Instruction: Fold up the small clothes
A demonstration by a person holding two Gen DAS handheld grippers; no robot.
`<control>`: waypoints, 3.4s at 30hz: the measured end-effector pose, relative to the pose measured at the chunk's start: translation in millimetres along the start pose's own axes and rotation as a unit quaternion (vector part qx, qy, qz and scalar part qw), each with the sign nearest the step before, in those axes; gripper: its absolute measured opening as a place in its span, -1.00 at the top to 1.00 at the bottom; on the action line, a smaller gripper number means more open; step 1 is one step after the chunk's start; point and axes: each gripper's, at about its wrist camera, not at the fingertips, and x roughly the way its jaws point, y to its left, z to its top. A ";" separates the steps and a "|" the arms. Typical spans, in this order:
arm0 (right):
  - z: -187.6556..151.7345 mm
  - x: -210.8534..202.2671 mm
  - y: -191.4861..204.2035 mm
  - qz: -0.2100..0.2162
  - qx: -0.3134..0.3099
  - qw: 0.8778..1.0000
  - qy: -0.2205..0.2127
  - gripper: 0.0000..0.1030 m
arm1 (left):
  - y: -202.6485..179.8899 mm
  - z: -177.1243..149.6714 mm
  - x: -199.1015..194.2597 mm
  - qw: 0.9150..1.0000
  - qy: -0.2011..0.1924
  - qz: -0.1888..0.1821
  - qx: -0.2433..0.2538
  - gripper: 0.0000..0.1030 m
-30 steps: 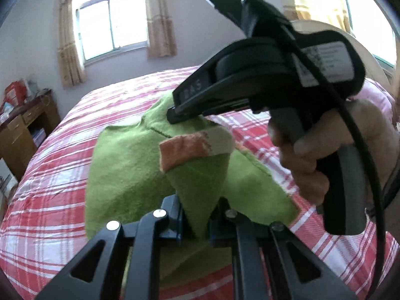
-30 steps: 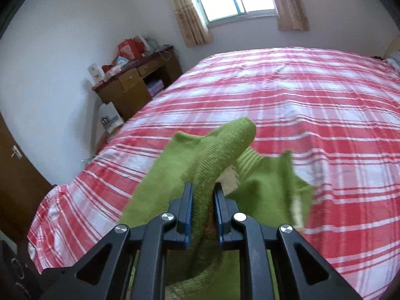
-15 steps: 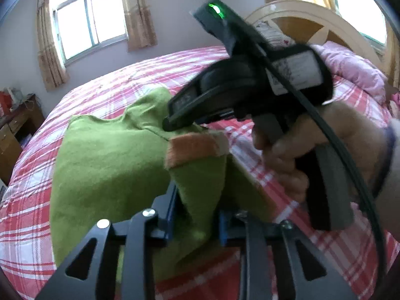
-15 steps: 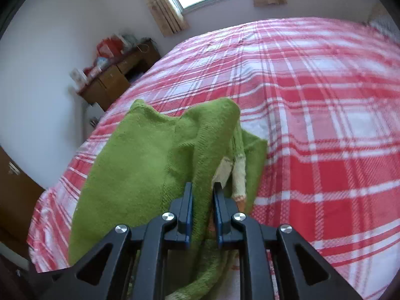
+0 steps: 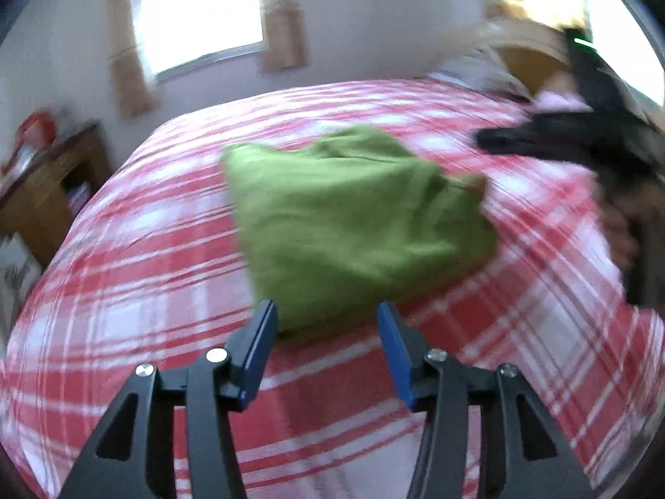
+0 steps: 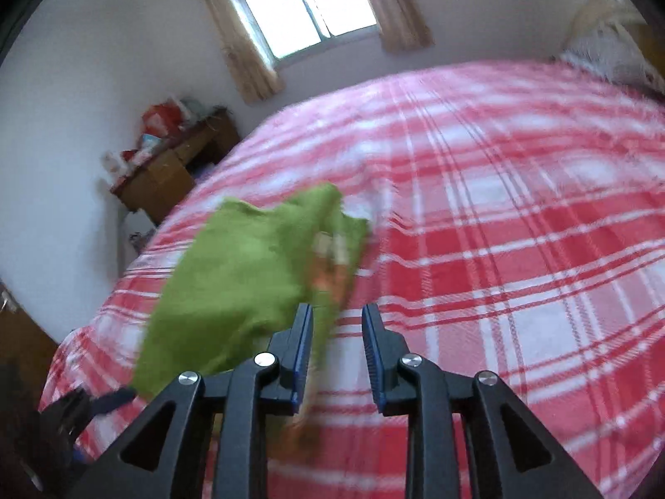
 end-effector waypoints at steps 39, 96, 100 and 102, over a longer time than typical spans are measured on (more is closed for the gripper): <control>-64.1 -15.2 26.5 0.001 0.034 0.999 0.041 0.79 | 42.6 24.2 38.5 0.987 0.045 0.138 -0.063 -0.66; 30.8 75.3 -25.5 -0.008 0.062 0.998 -0.005 -0.35 | 83.1 102.9 145.5 0.982 0.059 0.127 -0.126 -0.95; 19.6 59.1 -34.0 0.012 0.089 0.996 -0.004 -0.35 | 93.3 101.1 135.0 0.983 0.060 0.080 -0.153 -0.94; 16.2 57.8 -33.5 0.020 0.088 0.996 -0.002 -0.35 | 95.6 103.5 126.9 0.983 0.041 0.053 -0.169 -0.94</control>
